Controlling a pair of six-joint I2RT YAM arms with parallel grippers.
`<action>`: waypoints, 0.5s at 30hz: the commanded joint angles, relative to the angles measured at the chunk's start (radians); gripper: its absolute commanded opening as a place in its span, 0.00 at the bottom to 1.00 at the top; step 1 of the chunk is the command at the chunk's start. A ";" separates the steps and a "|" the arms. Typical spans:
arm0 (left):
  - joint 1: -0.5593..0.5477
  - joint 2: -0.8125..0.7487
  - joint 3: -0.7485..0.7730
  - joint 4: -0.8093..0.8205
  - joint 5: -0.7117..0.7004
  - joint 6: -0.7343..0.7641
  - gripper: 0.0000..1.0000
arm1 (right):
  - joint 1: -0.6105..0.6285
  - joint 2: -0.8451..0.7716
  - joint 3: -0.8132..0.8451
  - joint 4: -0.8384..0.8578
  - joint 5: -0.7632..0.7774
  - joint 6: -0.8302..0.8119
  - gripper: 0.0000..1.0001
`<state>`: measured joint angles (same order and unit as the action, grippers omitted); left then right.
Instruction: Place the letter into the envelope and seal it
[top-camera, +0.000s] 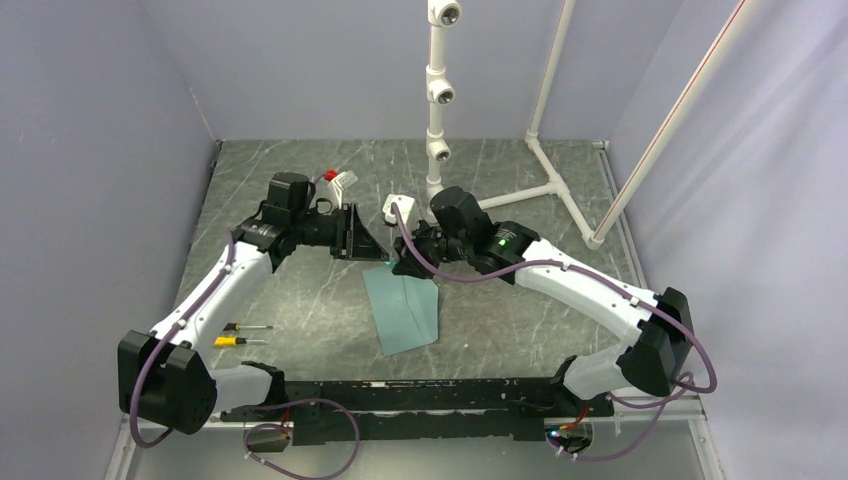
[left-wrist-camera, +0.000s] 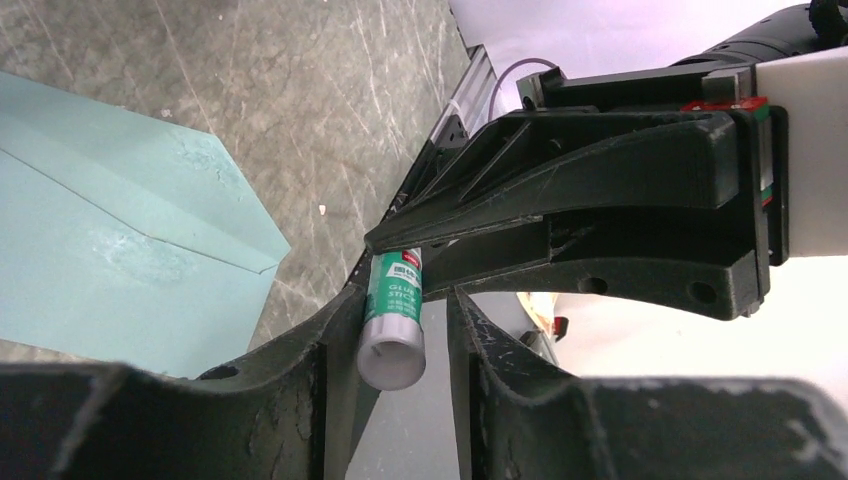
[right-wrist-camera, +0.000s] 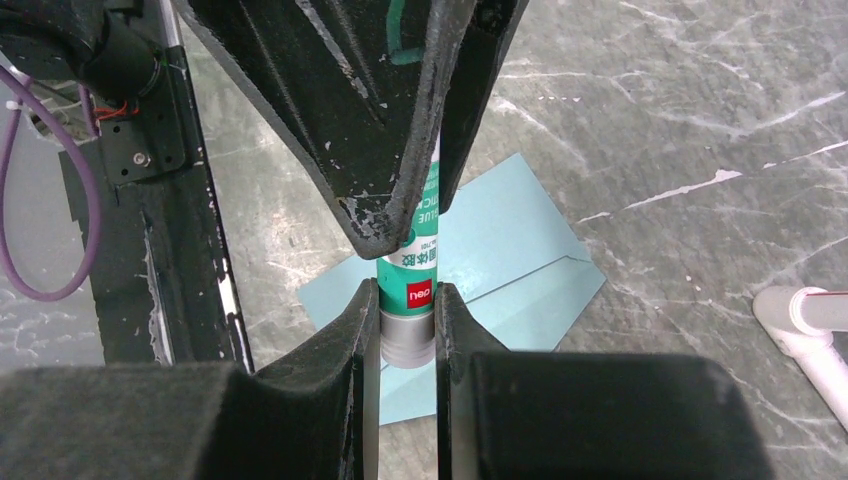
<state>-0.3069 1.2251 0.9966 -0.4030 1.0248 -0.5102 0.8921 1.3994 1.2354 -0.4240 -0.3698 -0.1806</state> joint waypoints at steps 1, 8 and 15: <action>-0.006 0.016 -0.002 0.038 0.087 -0.014 0.39 | 0.005 0.003 0.046 0.050 -0.017 -0.023 0.00; -0.009 0.011 0.017 0.010 0.096 0.032 0.31 | 0.005 0.005 0.064 0.051 -0.030 -0.051 0.00; -0.023 -0.015 0.060 -0.029 0.122 0.135 0.03 | -0.010 -0.004 0.093 0.058 0.024 0.064 0.06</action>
<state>-0.3080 1.2434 0.9974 -0.4091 1.0664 -0.4603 0.8928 1.4036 1.2507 -0.4252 -0.3801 -0.1917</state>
